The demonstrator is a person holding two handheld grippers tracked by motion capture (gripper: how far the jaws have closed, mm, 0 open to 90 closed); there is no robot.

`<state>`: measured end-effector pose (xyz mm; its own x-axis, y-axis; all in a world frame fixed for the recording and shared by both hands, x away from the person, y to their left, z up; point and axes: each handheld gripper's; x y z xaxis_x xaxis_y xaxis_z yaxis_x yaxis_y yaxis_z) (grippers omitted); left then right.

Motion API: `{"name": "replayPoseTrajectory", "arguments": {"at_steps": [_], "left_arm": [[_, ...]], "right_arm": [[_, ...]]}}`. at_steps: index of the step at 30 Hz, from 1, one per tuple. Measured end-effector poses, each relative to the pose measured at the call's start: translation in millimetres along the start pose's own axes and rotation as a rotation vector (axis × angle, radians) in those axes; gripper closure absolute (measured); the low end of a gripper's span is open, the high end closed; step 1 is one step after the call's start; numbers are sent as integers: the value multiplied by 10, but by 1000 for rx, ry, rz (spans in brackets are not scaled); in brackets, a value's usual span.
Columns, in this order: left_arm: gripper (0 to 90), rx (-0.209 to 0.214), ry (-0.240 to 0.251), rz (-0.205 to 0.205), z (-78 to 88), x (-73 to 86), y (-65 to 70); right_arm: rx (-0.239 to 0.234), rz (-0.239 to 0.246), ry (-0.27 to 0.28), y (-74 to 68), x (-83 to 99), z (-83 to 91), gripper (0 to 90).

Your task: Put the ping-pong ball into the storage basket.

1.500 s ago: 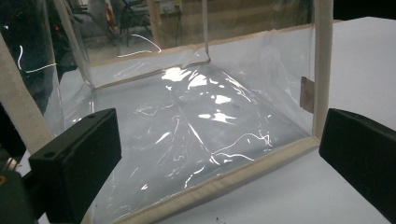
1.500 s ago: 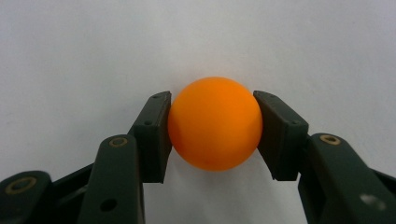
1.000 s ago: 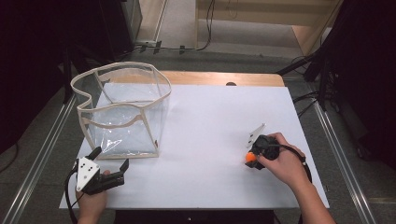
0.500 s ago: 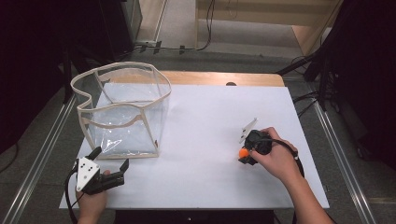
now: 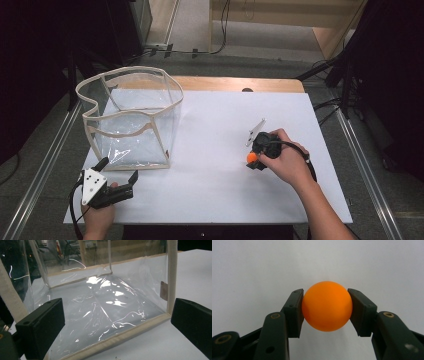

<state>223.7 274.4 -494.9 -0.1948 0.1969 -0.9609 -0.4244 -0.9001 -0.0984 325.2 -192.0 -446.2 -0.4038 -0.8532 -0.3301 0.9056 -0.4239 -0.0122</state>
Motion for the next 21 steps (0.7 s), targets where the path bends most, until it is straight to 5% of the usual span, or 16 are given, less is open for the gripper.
{"name": "replayPoseTrajectory", "arguments": {"at_steps": [21], "left_arm": [[0, 1, 3, 0, 2, 0, -1]], "right_arm": [[-25, 45, -10, -16, -452, -26, 473]]}}
Point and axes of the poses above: each handheld gripper's, and its own axes: z roughly backward along the jaws, x roughly out of its underside, y roughly to its right, and after that the axes turned 1 degree about y, right-handed
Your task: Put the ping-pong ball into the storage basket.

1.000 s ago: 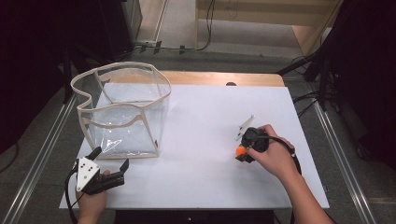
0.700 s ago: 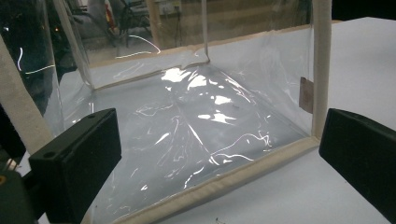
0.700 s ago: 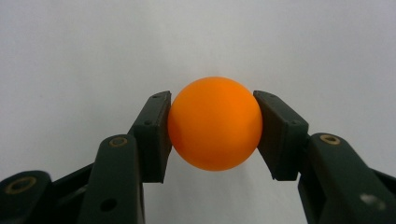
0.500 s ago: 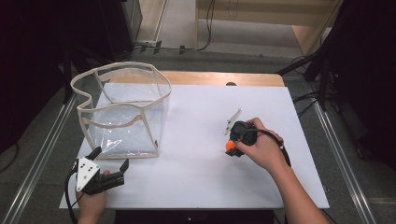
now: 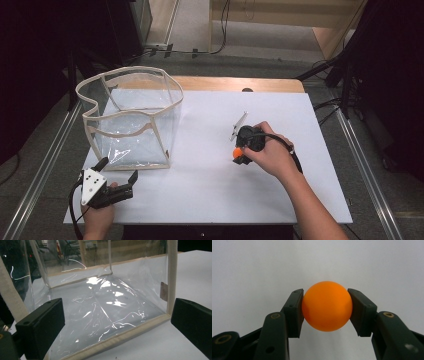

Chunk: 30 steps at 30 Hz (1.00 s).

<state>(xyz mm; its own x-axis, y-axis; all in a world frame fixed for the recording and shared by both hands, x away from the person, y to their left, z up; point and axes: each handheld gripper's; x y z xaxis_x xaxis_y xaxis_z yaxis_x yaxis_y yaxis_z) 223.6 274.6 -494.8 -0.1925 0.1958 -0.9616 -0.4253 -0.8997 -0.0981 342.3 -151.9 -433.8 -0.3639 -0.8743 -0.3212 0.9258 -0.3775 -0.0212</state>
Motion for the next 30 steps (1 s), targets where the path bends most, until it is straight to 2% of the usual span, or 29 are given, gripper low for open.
{"name": "replayPoseTrajectory", "arguments": {"at_steps": [11, 14, 23, 24, 30], "left_arm": [[0, 8, 0, -8, 0, 0, 4], [0, 11, 1, -9, -2, 0, 6], [0, 12, 0, -8, -3, 1, 4], [0, 14, -1, -8, -5, 1, 4], [0, 16, -13, -19, -18, 2, 20]], "right_arm": [[-9, 35, -1, -5, -236, 8, 474], [-15, 57, 4, 1, -343, 15, 473], [-24, 76, -1, -1, -528, 5, 473], [-24, 65, -10, -12, -546, 10, 474], [-24, 97, 2, -1, -653, 31, 474]]}}
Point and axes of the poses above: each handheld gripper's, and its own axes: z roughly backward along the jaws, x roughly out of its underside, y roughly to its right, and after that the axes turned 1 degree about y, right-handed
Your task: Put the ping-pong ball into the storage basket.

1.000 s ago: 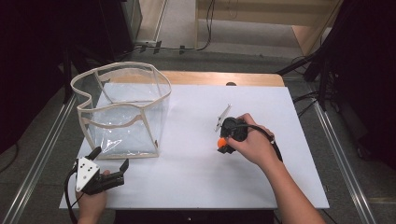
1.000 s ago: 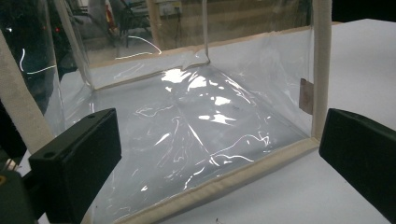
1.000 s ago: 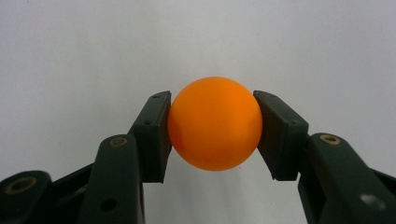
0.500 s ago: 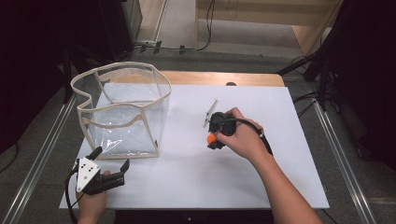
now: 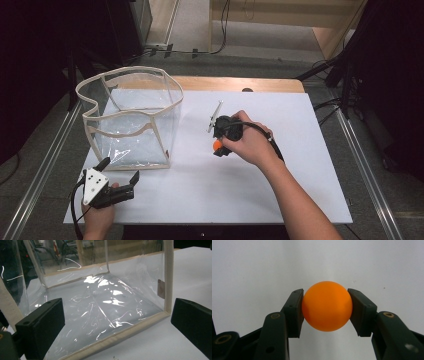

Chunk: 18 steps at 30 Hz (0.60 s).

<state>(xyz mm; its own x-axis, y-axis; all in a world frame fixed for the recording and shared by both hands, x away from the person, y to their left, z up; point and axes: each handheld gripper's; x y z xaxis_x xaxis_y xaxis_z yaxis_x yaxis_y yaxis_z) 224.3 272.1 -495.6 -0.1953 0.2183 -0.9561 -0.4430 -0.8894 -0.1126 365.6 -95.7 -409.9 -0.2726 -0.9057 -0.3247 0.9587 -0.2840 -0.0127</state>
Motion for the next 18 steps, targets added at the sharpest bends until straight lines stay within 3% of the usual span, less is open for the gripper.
{"name": "replayPoseTrajectory", "arguments": {"at_steps": [18], "left_arm": [[0, 2, 1, 8, 2, -1, -5]], "right_arm": [[-7, 23, -1, 6, -366, 140, 474]]}}
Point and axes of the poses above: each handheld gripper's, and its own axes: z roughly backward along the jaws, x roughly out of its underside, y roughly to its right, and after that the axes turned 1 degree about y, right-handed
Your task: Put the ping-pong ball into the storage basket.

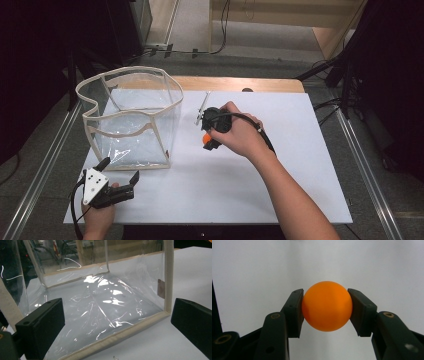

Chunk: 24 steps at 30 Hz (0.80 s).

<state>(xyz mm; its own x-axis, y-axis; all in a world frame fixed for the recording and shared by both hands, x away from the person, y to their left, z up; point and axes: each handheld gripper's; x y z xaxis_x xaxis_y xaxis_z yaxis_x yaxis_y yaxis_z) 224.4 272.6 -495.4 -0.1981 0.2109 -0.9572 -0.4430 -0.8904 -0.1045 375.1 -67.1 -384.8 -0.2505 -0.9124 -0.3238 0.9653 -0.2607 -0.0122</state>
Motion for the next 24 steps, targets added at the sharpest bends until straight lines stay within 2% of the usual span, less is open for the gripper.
{"name": "replayPoseTrajectory", "arguments": {"at_steps": [11, 24], "left_arm": [[0, 3, -1, 0, 0, 0, -1], [0, 4, -2, 2, 0, 0, -2]], "right_arm": [[-17, 13, -8, 15, -162, 64, 473], [-14, 26, -8, 27, -354, 232, 474]]}}
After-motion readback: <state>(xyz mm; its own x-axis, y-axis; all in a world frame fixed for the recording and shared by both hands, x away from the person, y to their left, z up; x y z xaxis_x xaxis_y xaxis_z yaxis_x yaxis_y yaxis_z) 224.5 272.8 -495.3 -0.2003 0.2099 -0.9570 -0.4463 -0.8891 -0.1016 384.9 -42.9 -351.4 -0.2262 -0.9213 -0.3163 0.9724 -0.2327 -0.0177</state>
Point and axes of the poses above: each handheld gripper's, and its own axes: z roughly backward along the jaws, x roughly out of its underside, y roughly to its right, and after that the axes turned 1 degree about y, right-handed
